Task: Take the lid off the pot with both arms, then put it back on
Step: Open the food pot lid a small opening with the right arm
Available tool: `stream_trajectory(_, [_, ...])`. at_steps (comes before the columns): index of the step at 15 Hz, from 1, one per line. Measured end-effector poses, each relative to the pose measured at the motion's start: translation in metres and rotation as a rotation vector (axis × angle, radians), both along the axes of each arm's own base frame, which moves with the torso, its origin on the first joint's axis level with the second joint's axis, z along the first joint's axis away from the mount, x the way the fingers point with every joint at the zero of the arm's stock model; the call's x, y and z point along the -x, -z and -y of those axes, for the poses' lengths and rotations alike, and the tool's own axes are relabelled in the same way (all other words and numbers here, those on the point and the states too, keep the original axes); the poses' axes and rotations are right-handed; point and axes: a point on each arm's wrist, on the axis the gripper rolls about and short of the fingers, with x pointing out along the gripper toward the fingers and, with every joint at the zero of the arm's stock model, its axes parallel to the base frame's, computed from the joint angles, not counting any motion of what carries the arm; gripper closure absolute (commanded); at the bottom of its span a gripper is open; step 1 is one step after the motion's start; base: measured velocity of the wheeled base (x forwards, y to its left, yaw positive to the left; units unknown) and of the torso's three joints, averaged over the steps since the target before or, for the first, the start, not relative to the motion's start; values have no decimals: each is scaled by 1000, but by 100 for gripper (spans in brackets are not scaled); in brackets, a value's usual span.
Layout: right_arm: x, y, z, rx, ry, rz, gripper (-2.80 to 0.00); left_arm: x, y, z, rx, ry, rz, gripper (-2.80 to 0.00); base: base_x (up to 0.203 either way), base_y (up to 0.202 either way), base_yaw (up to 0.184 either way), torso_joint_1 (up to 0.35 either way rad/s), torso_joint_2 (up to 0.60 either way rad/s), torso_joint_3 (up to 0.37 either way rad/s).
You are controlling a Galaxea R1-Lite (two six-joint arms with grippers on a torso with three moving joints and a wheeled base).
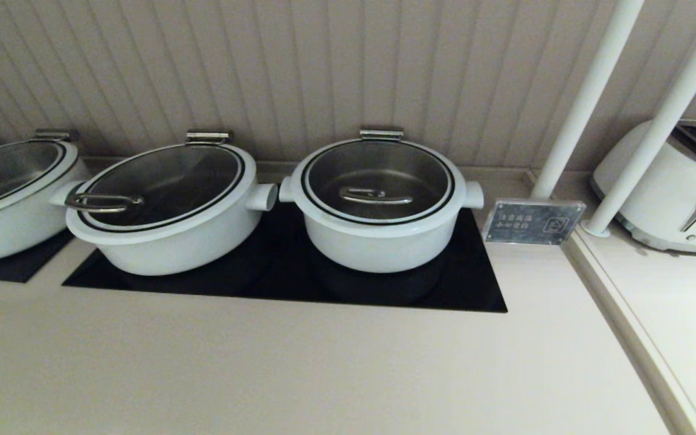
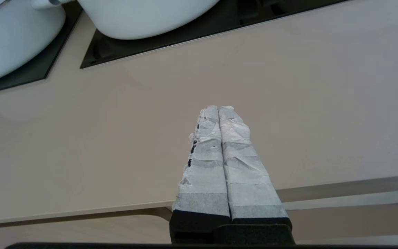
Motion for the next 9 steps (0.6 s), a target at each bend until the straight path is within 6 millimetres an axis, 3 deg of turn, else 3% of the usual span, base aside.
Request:
stream_trajectory(6, [0,0,0,12,-5,3,0,0,0,0,-25,5,1,0,0,0,0,0,0,0])
stream_trajectory(9, [4,-12,-1,23,-38,29,0,0,0,0,-15,1,0,0,0,0,0,0,0,0])
